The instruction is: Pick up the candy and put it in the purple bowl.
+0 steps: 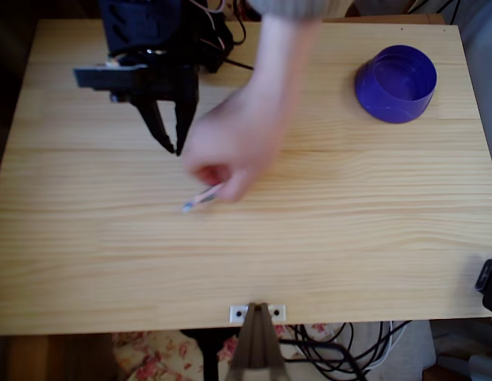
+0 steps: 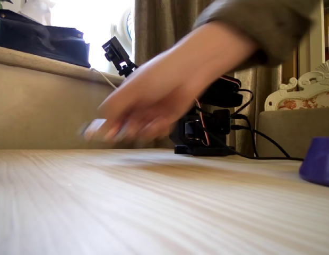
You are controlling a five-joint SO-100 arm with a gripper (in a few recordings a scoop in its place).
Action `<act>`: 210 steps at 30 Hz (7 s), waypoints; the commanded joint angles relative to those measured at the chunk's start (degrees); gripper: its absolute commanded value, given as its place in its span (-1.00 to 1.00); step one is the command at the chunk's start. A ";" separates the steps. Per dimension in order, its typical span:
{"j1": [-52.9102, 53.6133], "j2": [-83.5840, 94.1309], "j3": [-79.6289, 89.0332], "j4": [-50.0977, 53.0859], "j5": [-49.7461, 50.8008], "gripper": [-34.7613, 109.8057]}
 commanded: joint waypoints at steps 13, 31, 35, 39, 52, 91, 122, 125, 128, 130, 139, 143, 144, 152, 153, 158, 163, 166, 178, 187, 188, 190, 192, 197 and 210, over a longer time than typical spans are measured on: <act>0.70 0.79 -1.23 -0.70 -0.97 -0.53; 0.70 0.79 -1.23 -0.70 -0.97 -0.53; 0.70 0.79 -1.23 -0.70 -0.97 -0.53; 0.70 0.79 -1.23 -0.70 -0.97 -0.53; 0.70 0.79 -1.23 -0.70 -0.97 -0.53; 0.00 0.79 -1.23 -0.70 -1.85 -0.53; 8.70 -31.11 -29.27 0.00 18.98 -0.53; 8.53 -36.12 -31.11 -2.02 21.71 -0.53; 7.47 -43.15 -34.80 -4.39 24.96 -0.53; 6.33 -48.16 -38.50 -5.27 27.07 -0.53; 2.29 -66.36 -57.83 0.88 35.86 -0.53; 0.88 -68.29 -61.00 4.57 37.44 -0.53; 0.53 -68.38 -61.00 5.36 37.44 -0.53; -0.53 -74.79 -59.94 8.79 37.79 -0.53; -0.79 -75.85 -60.47 9.05 38.32 -0.53; -1.14 -79.45 -63.46 8.44 39.55 -0.53; -2.72 -81.39 -66.88 8.61 41.66 -0.48; -3.60 -82.44 -68.38 8.53 43.68 -0.48; -5.19 -89.03 -71.37 9.58 46.76 -0.39; -5.36 -91.58 -72.42 7.73 46.67 -0.33; -5.45 -91.93 -72.25 6.86 46.67 -0.33; -5.54 -92.81 -72.69 5.89 46.67 -0.33; -5.71 -94.04 -73.56 5.62 46.85 -0.33; -5.71 -96.42 -75.32 5.45 47.29 -0.33; -2.46 -99.49 -74.62 4.83 46.32 -0.33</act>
